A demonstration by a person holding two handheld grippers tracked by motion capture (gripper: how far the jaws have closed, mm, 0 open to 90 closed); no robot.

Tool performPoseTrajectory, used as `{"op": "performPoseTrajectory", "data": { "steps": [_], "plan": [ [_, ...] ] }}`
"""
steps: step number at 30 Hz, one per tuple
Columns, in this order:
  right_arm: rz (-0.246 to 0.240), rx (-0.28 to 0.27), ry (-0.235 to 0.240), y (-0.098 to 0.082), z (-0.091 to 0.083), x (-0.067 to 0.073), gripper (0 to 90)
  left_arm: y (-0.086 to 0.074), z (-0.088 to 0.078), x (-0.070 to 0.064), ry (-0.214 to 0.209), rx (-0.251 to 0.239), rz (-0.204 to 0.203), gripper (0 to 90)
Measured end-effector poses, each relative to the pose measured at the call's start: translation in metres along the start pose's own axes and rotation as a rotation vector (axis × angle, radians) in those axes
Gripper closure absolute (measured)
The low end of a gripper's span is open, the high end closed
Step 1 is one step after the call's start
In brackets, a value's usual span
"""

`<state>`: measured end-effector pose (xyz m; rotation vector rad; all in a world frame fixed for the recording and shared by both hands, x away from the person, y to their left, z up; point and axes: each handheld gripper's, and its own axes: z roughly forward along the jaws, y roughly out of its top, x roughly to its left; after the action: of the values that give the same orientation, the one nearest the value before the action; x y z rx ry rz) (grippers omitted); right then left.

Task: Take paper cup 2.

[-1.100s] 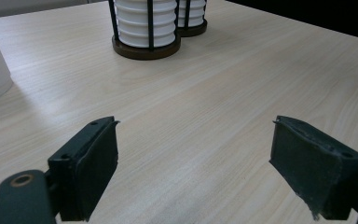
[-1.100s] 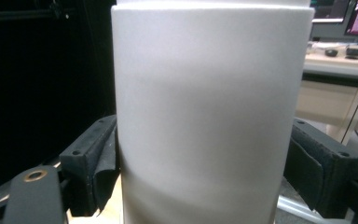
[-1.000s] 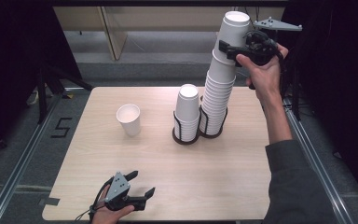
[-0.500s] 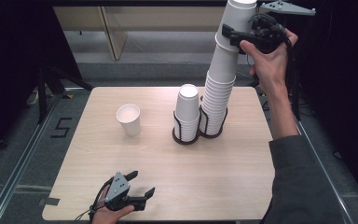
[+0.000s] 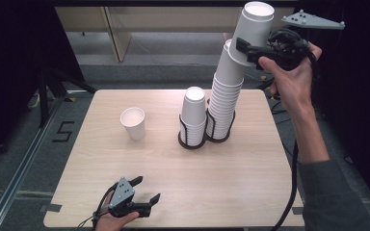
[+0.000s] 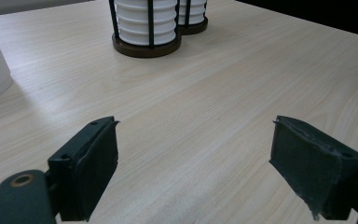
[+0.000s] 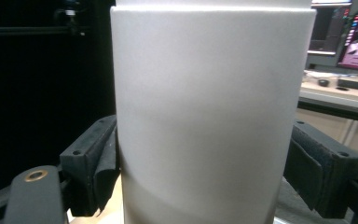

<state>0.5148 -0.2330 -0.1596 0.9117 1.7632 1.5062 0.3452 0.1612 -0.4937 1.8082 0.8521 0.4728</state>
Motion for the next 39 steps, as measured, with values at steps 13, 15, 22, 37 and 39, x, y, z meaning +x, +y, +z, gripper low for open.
{"op": "performPoseTrajectory", "data": {
  "steps": [13,15,22,37,39],
  "plan": [
    [0.005,-0.009,0.162,-0.049,-0.039,0.046,19.0,0.0,0.001,-0.001,0.002,-0.001,0.0,14.4],
    [0.005,-0.009,0.196,-0.062,-0.04,0.053,19.0,0.0,0.001,-0.001,0.003,-0.002,0.001,14.4],
    [0.065,0.037,0.296,-0.112,-0.032,0.076,19.0,0.0,0.0,0.0,0.005,-0.002,0.003,14.4],
    [0.115,0.098,0.386,-0.189,-0.005,0.101,19.0,-0.001,0.001,0.001,0.006,-0.013,-0.002,14.4],
    [0.114,0.098,0.392,-0.194,-0.003,0.104,19.0,0.0,0.0,0.001,0.015,-0.006,0.001,14.4]
  ]
}}
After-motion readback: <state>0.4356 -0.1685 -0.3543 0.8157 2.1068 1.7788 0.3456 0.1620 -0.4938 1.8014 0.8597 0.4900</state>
